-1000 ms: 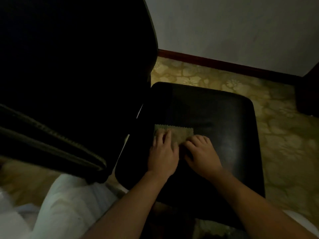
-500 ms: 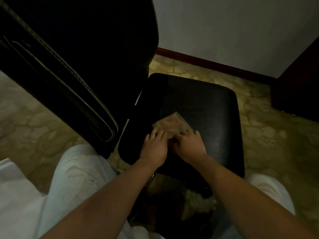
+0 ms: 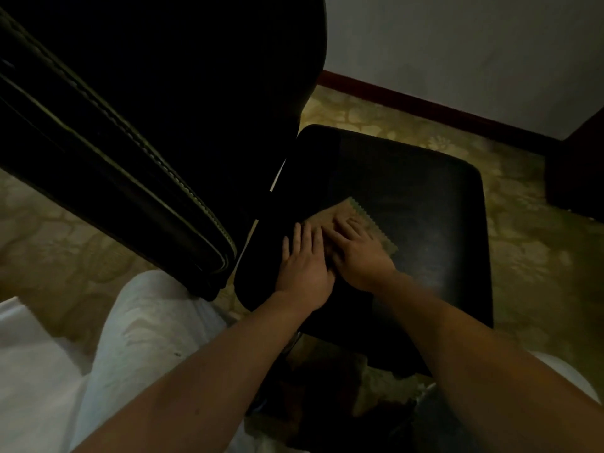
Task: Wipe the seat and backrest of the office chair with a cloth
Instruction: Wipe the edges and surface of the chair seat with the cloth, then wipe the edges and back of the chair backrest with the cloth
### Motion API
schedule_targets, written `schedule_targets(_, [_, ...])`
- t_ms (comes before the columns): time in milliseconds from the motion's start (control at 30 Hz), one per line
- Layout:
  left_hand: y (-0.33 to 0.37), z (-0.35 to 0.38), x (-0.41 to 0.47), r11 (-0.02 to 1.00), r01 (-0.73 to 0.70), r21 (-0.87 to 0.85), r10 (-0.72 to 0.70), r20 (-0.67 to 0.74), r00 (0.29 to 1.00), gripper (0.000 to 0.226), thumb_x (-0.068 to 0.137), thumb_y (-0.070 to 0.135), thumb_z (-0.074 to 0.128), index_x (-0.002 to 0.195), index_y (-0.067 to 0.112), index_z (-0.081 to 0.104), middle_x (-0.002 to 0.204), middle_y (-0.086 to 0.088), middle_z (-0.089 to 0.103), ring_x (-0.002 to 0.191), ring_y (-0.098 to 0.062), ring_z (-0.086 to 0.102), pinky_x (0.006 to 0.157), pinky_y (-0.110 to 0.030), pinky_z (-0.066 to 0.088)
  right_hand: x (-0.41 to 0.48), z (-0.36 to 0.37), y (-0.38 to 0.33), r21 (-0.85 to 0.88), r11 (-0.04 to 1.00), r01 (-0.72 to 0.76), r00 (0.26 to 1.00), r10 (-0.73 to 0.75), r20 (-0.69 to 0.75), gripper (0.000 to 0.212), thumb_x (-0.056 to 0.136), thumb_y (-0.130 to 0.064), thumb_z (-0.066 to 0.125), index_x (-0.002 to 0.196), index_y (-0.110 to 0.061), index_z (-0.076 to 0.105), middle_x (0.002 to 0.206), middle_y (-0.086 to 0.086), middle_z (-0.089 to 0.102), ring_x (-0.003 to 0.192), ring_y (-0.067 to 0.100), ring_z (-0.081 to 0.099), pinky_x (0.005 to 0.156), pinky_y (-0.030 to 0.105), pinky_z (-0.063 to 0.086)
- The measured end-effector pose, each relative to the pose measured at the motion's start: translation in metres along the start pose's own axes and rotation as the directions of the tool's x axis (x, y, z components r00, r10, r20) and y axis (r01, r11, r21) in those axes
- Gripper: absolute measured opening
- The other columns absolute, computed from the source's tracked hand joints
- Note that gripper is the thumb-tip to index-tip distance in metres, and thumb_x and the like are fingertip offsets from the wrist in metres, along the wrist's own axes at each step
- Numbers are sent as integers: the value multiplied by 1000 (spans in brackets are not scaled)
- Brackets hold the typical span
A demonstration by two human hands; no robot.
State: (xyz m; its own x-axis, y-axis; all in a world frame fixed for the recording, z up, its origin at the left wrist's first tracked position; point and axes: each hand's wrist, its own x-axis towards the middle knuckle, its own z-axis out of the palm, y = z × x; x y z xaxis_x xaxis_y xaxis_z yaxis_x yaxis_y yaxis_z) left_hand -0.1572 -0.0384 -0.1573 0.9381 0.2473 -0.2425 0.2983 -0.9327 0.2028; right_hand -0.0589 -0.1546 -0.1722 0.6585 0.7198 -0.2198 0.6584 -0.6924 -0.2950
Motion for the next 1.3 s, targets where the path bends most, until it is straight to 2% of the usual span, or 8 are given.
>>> schedule_targets(200, [-12,10,-15,999,32,-32,-32,-6,999,87,103,56,38,162,10,-6,170,-15,-12,156,-33,-13,127,-48,-3,7,-6,-2,367,928,-61,982,121,-144,40,105,-35,35,131,-22,62,153,5,41,144,21,32,116,35,28])
schedule_targets(367, [-20,13,-24,999,27,-16,-27,42,999,86,102,63,30,162,12,-7,169,-14,-15,156,-33,-15,127,-51,-3,5,-2,0,16,999,-29,994,30,-108,48,99,-46,41,146,-36,41,160,9,24,147,31,21,113,51,30])
schedule_targets(500, [-23,12,-27,1000,16,1,-16,73,997,85,101,65,29,163,18,-6,170,-11,-14,156,-32,-15,125,-56,-3,9,-6,0,-64,995,-72,997,69,-34,53,100,-53,36,151,-41,26,162,6,18,149,29,15,115,53,24])
schedule_targets(700, [-24,1,-30,999,-1,36,-4,151,989,86,102,64,31,162,17,-7,170,-12,-15,156,-33,-16,123,-61,-4,9,4,-11,30,997,-68,989,72,-132,38,99,-41,49,132,-26,60,143,4,52,139,28,38,108,45,39])
schedule_targets(800, [-24,-7,-38,1000,-1,31,-5,183,983,85,102,62,31,162,15,-8,170,-11,-15,156,-32,-17,123,-62,-3,1,5,-20,36,999,-38,956,47,-290,32,96,-31,59,122,-14,67,127,10,65,126,32,53,99,43,46])
schedule_targets(933, [-32,-18,-58,1000,-1,14,-2,187,982,85,103,62,32,162,15,-7,170,-11,-16,156,-30,-16,124,-61,-1,-14,-3,-30,231,968,-96,950,159,-270,22,99,-29,54,108,-14,68,106,7,68,99,27,63,78,33,49])
schedule_targets(1133, [-35,-47,-94,999,-16,-38,20,107,994,84,102,63,31,162,20,-8,168,-9,-23,155,-28,-20,125,-58,2,-62,0,-65,704,709,-44,845,402,-352,19,100,-18,52,116,-21,62,104,-16,62,95,1,60,84,21,47])
schedule_targets(1300, [-33,-83,-128,994,-109,28,109,-13,994,83,102,64,31,162,22,-9,168,-6,-25,155,-24,-22,127,-53,4,-73,-20,-99,941,337,42,804,547,-232,13,100,-22,54,107,-25,64,102,-6,69,91,3,67,73,19,53])
